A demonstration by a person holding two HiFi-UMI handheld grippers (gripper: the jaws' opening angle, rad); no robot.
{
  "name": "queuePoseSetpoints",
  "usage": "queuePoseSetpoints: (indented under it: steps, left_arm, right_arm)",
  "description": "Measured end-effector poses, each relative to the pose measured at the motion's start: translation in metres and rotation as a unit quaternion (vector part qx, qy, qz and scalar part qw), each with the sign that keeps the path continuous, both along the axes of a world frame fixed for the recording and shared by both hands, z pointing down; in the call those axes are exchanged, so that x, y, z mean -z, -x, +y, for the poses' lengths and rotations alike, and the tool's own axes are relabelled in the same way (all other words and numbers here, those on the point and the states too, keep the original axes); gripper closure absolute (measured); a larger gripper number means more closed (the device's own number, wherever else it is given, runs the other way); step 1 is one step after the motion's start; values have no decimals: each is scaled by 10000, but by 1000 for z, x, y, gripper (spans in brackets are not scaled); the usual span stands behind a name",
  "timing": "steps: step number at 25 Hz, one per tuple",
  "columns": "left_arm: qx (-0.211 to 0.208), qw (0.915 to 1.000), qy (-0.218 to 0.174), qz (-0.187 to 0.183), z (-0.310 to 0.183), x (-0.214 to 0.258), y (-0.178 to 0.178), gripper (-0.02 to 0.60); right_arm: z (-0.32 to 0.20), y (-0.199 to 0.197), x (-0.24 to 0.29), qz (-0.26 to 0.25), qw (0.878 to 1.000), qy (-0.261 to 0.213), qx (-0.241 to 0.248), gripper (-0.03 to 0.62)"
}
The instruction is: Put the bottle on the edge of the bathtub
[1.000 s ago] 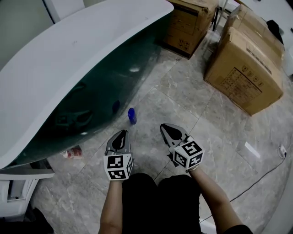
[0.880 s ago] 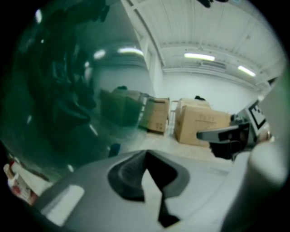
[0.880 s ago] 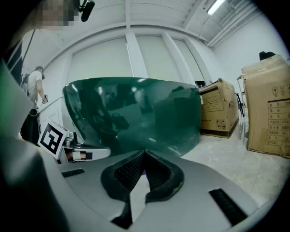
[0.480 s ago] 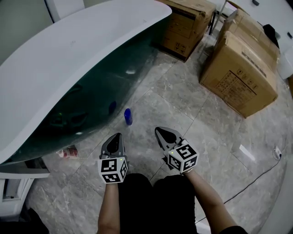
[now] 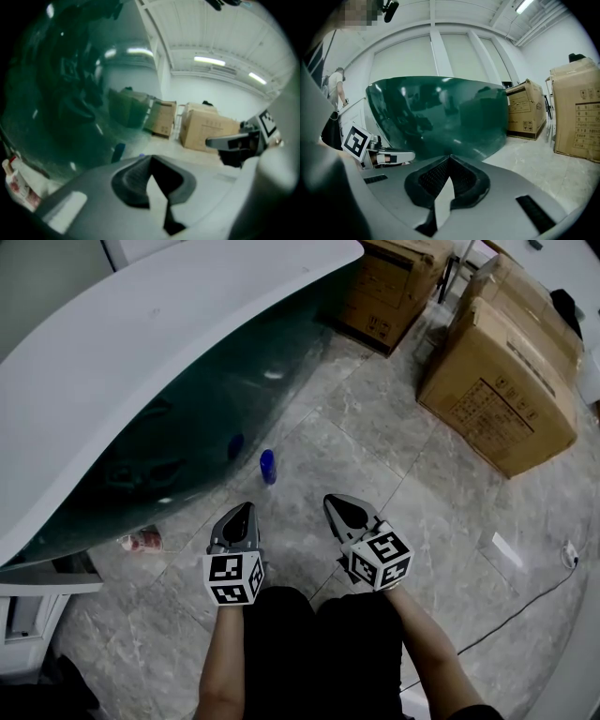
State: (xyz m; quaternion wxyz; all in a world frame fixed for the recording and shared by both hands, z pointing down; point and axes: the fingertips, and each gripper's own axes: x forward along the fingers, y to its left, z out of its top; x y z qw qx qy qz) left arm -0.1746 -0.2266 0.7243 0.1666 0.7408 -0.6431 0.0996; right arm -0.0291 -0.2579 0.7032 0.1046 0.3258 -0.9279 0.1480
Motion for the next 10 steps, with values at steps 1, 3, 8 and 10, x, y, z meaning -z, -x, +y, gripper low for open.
queuePoseSetpoints:
  steps: [1,3,8,10]
  left_arm:
    - [-2,10000,5,6,0,0,0,575]
    - [-6,10000,0,6,1,-1,1,574]
    - [-51,10000,5,-23,-1,-4,2,574]
    - [-83,9999,24,-53,-3,-7,2,574]
  right_arm:
    - [0,0,-1,18,10000,-1,0,594]
    - [2,-1,-2,33,10000,6,-5,594]
    - [1,-1,-5,-66,9999,89,-40,594]
    - [-1,-2,-5,-106,9999,97,-71,594]
